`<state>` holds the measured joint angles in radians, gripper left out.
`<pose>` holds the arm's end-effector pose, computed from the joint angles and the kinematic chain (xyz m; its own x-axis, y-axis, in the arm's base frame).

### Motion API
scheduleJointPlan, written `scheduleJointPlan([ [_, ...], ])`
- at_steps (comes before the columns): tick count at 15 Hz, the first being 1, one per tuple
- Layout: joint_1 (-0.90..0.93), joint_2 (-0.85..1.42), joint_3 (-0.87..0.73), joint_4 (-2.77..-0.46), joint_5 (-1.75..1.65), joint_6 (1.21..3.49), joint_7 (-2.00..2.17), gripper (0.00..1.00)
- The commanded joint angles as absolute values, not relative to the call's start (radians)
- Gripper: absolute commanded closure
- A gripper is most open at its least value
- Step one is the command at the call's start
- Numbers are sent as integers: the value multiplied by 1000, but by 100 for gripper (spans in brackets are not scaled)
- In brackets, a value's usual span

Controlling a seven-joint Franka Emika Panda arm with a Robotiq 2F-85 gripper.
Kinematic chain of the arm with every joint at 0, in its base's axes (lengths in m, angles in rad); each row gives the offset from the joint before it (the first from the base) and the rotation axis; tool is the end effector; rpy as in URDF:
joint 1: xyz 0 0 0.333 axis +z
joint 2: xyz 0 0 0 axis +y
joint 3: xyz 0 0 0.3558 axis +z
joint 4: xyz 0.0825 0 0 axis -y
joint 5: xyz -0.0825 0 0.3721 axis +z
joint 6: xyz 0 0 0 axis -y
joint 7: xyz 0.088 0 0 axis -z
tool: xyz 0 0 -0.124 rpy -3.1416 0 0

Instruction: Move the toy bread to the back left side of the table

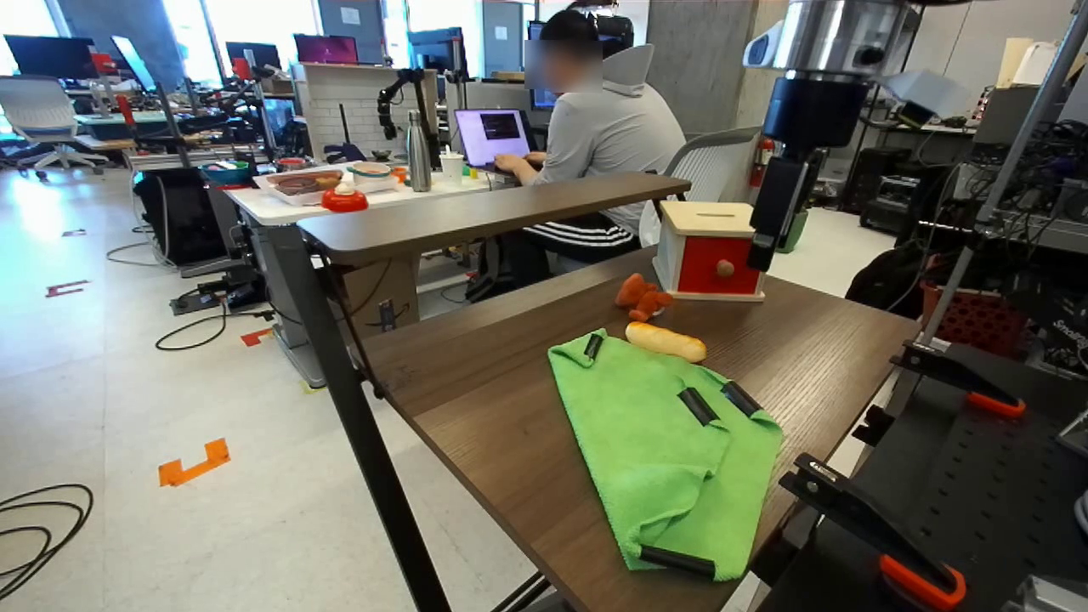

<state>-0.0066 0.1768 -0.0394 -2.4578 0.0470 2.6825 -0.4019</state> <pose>0.4898 -0.0239 0.2639 0.9495 0.3096 0.0502 0.3098 -0.9508 0.0041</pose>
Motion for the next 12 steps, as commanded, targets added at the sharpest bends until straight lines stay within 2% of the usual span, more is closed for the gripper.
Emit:
scheduleJointPlan([
  [1, -35, 259, 4, -2396, 59, 2660, -395, 0],
  [12, -41, 510, 50, -2163, 48, 2620, -272, 0],
])
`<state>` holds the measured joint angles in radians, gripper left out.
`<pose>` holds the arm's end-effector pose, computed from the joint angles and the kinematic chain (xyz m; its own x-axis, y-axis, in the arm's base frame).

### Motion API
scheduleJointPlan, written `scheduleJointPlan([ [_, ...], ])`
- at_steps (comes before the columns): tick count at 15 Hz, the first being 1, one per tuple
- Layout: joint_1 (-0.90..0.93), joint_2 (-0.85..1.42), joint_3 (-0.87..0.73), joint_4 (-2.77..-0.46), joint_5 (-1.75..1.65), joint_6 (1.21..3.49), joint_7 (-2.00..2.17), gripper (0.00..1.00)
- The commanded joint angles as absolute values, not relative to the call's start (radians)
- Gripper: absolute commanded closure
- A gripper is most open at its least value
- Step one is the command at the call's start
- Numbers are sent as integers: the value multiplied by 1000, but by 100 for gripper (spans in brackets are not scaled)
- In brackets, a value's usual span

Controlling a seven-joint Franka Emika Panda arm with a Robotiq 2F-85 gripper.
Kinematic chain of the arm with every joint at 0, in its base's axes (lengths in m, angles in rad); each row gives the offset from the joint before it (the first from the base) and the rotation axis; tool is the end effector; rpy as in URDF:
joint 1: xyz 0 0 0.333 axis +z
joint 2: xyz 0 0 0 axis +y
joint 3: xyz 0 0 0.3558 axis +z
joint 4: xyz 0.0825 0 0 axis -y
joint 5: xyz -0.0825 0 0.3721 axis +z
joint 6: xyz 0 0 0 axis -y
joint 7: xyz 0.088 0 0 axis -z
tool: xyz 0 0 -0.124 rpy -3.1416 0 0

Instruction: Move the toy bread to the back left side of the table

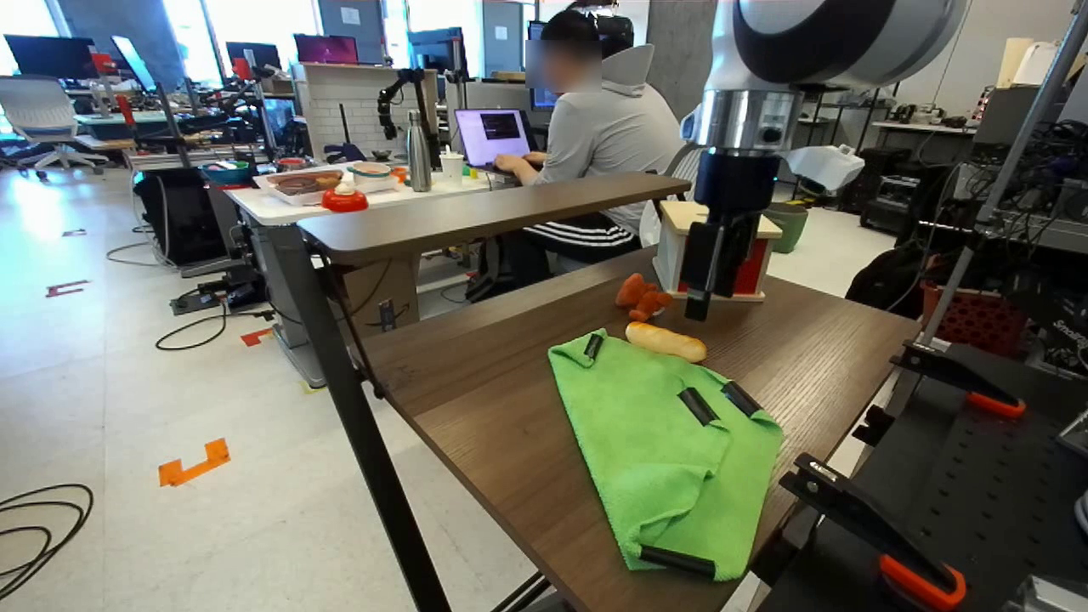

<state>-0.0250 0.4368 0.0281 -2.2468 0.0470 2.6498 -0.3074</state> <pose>0.5476 0.0010 0.1964 0.9644 0.2635 -0.0231 0.2624 -0.9641 -0.0416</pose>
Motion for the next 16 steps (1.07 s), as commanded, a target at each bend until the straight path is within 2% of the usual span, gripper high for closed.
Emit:
scheduleJointPlan([
  [1, -39, 529, 52, -2147, 46, 2621, -262, 0],
  [6, -31, 605, 53, -2086, 33, 2624, -221, 0],
  [7, -30, 614, 52, -2079, 30, 2624, -219, 25],
  [8, -29, 619, 52, -2074, 28, 2625, -216, 26],
  [16, -42, 627, 60, -2032, 37, 2604, -210, 88],
])
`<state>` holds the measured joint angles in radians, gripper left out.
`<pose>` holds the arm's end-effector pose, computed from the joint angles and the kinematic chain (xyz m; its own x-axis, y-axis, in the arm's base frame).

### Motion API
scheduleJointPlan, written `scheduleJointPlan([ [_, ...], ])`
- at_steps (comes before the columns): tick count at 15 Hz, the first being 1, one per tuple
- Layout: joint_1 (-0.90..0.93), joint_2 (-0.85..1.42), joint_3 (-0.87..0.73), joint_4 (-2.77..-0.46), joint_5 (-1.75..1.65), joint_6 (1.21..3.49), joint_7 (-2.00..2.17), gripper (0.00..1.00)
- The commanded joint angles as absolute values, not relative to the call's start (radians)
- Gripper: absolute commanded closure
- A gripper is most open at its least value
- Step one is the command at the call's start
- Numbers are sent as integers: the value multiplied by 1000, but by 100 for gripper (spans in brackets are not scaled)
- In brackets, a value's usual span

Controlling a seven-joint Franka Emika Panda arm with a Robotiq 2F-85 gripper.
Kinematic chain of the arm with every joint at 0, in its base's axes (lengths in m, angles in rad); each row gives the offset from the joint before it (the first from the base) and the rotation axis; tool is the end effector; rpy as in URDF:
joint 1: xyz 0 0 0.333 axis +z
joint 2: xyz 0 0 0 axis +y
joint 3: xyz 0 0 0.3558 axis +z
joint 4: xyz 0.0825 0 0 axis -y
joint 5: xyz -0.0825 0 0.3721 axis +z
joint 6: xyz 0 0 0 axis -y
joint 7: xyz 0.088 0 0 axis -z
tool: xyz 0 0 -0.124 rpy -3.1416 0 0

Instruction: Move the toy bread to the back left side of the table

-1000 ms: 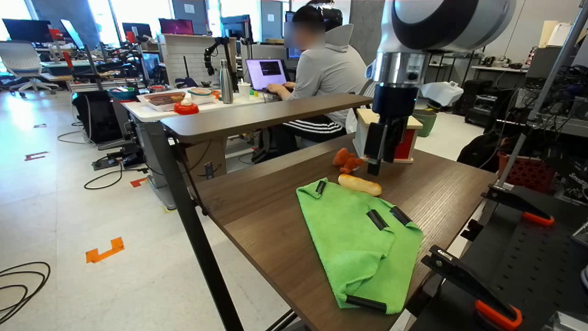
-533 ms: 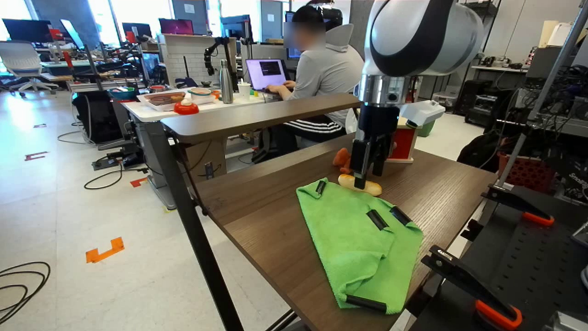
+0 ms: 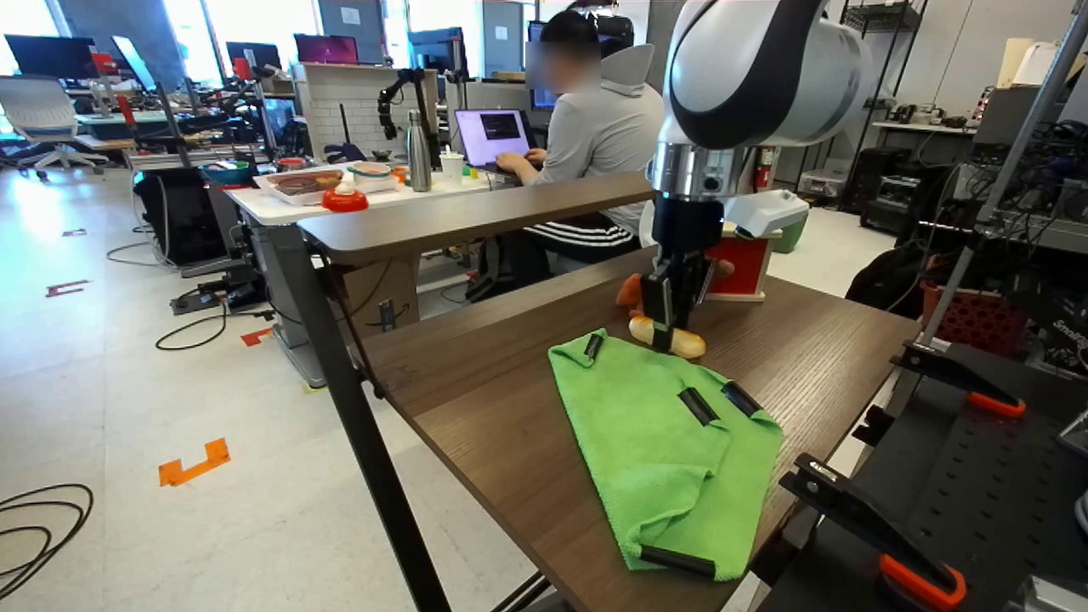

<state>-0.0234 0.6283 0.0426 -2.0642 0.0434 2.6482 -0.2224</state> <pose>0.5941 0.0105 0.1455 0.9802 0.1949 -0.0344 0.1929 -0.9798 -0.0527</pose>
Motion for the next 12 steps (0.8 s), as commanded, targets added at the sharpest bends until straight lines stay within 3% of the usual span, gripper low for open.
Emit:
scheduleJointPlan([
  [1, -48, 608, 66, -2042, 42, 2601, -216, 89],
  [12, 18, 402, 119, -2121, 38, 2537, -202, 89],
])
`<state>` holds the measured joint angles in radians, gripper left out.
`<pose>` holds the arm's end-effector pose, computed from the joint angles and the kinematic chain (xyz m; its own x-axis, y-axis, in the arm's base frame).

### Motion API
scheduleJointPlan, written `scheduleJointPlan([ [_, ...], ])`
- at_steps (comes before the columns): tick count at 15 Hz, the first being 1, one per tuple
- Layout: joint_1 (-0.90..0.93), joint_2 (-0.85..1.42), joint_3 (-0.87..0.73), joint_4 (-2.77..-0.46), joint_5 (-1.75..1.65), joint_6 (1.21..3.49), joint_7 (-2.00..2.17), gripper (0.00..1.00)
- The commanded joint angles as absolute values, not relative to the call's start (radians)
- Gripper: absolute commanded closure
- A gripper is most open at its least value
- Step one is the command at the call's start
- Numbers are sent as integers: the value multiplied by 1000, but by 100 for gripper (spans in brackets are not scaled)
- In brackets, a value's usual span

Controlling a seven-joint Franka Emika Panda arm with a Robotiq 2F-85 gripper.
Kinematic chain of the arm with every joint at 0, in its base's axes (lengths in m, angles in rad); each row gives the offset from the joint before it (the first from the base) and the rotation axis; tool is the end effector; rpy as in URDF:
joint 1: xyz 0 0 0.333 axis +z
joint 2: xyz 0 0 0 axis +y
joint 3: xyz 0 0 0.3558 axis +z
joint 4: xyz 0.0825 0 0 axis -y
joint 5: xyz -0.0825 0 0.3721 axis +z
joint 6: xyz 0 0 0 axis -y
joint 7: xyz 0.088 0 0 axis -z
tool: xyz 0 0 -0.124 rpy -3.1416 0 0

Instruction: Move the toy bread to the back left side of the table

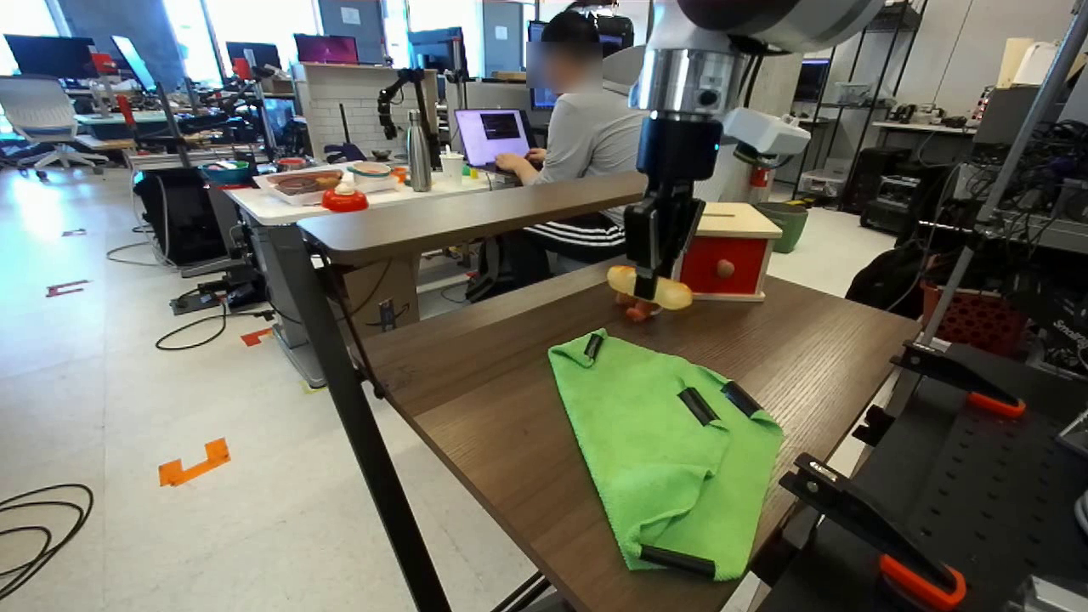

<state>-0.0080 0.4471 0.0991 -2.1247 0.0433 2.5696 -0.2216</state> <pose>0.5841 0.0519 0.2264 0.9647 0.2630 0.0123 0.2633 -0.9625 -0.0650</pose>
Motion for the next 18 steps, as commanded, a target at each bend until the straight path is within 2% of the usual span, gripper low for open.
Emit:
scheduleJointPlan([
  [1, 29, 407, 124, -2100, 34, 2528, -197, 89],
  [8, 102, 528, 141, -1919, 31, 2447, -168, 89],
  [18, 160, 814, 105, -1630, -39, 2440, -117, 89],
])
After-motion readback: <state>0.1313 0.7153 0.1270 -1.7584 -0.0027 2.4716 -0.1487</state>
